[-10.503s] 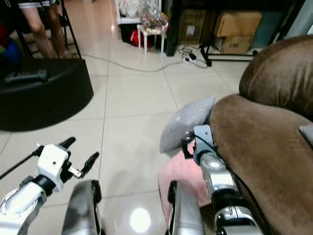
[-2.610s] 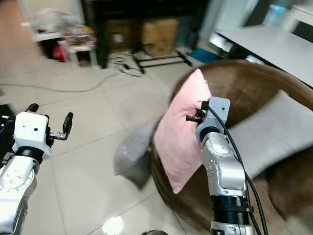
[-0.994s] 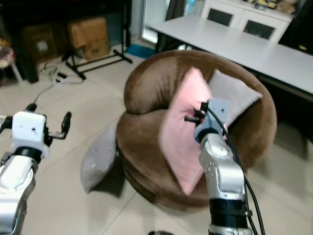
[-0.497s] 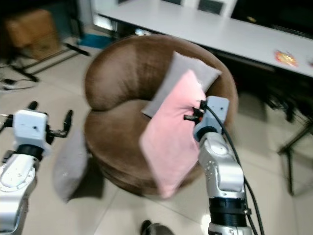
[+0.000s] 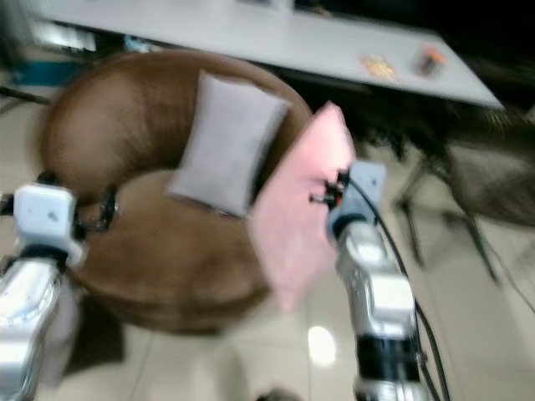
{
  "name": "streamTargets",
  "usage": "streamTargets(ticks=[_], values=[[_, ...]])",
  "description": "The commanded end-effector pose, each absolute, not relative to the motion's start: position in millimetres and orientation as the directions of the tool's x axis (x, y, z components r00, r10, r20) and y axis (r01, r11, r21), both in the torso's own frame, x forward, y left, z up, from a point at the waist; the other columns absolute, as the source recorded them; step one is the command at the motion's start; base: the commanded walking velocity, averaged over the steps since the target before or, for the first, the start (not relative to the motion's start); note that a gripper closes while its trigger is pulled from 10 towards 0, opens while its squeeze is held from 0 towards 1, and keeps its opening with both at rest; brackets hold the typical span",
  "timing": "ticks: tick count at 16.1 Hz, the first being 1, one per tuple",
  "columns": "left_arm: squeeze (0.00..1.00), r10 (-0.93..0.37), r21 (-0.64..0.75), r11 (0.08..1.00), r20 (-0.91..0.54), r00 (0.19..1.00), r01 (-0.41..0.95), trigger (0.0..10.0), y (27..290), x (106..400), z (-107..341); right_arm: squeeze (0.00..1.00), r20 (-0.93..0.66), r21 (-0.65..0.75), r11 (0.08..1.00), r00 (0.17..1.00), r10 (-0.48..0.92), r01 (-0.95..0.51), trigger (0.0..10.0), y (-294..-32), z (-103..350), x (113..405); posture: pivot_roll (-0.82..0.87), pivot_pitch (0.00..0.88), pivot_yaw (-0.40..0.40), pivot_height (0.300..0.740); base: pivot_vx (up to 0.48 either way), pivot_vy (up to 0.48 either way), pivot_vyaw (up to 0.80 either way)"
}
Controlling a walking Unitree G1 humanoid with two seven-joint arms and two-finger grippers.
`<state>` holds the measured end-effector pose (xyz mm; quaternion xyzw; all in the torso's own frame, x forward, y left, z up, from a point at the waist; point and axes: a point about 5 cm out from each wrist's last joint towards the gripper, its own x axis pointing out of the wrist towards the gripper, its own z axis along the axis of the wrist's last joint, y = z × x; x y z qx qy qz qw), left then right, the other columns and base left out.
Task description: Move the pillow to the sofa from floor
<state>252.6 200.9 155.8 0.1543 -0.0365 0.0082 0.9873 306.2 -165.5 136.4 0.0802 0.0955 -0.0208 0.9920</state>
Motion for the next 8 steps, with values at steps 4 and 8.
streamTargets(ticks=[4, 8], values=[[0.48, 0.005, 0.299, 0.954, 0.071, 0.997, -0.026, 10.0, 208.1, 245.6, 156.1, 0.0, -0.099, 0.138, 0.99, 0.994, 0.04, -0.026, 10.0, -150.8, 152.2, 304.4, -0.02, 0.0, -0.064, 0.74, 0.199, 0.0, 0.0], [0.48, 0.002, 0.305, 0.952, 0.066, 0.998, -0.022, 10.0, 209.0, 242.8, 155.3, 0.0, -0.105, 0.141, 0.99, 0.994, 0.034, -0.019, 10.0, -151.1, 147.3, 302.0, 0.0, 0.0, -0.061, 0.74, 0.278, 0.0, 0.0]])
